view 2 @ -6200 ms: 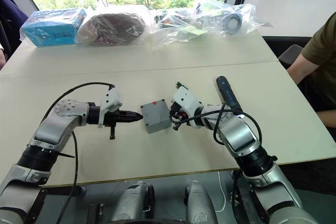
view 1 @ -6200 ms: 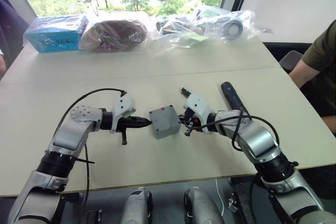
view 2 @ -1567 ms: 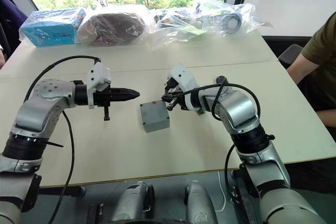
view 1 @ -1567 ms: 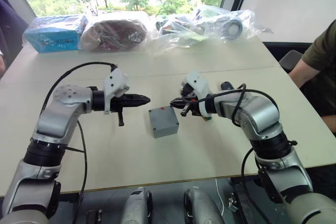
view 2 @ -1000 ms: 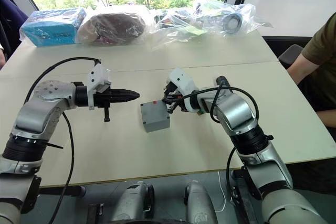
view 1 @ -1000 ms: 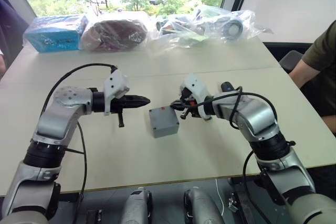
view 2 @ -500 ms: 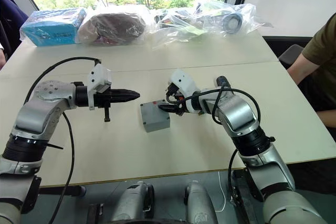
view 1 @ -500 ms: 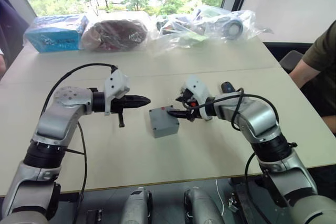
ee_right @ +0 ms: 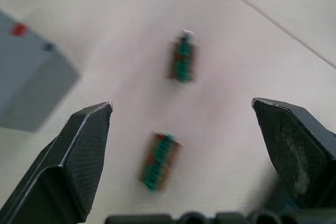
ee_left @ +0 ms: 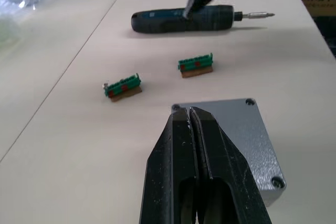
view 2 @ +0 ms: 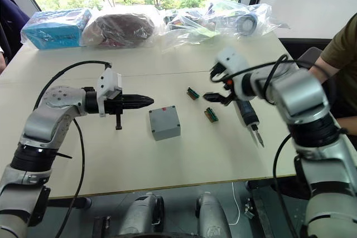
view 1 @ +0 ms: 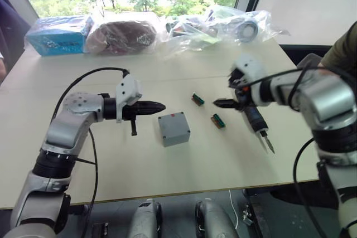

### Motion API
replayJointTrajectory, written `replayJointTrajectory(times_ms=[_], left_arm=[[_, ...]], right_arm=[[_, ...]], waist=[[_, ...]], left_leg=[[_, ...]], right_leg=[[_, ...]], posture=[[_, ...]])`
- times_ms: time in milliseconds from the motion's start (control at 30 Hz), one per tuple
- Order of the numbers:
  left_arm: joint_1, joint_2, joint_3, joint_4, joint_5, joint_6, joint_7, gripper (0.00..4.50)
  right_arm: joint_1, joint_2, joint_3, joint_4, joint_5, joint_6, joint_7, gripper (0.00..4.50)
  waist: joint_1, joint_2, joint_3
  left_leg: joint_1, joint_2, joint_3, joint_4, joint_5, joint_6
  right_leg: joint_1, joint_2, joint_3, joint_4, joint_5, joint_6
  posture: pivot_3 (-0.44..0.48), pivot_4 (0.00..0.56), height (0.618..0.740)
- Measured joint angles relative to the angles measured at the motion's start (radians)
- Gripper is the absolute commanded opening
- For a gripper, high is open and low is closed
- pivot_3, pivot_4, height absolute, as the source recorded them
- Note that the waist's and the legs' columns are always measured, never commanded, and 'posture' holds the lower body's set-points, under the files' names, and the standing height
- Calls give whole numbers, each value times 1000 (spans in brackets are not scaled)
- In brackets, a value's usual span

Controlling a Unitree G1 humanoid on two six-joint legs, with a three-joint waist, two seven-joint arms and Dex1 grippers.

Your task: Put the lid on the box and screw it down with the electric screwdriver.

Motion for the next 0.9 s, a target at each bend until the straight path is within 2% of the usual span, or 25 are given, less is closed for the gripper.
replayJointTrajectory(times_ms=[100, 267, 567, 833, 900], left_arm=[[-28, -26, -10, -8, -9, -5, -5, 0], [-39, -53, -26, -27, -23, 0, -4, 0], [-55, -65, -34, -51, -31, 0, 13, 0], [-35, -65, -35, -69, -31, 0, 32, 0], [-23, -64, -36, -82, -32, 1, 33, 0]], right_arm=[[-73, -39, 56, 116, -19, 90, -14, 4475], [-103, -87, 187, 230, -40, 120, 3, 4475], [-127, -48, 307, 438, -37, 171, 48, 4475], [-137, 17, 359, 566, -59, 114, 67, 4475], [-150, 32, 360, 606, -74, 96, 74, 4003]], waist=[[0, 0, 0], [0, 0, 0], [-1, 0, 0], [-1, 0, 0], [-1, 0, 0]], left_leg=[[0, 0, 0, 0, 0, 0], [0, 0, 0, 0, 0, 0], [0, 0, 0, 0, 0, 0], [0, 0, 0, 0, 0, 0], [0, 0, 0, 1, 0, 0]], right_leg=[[0, 0, 0, 0, 0, 0], [-1, 0, 1, 0, 0, 0], [-1, 0, 1, 0, 0, 0], [-1, 0, 1, 0, 0, 0], [0, 0, 1, 0, 0, 0]], posture=[[0, 150, 740], [0, 150, 740], [0, 150, 740], [0, 150, 740], [0, 150, 740]])
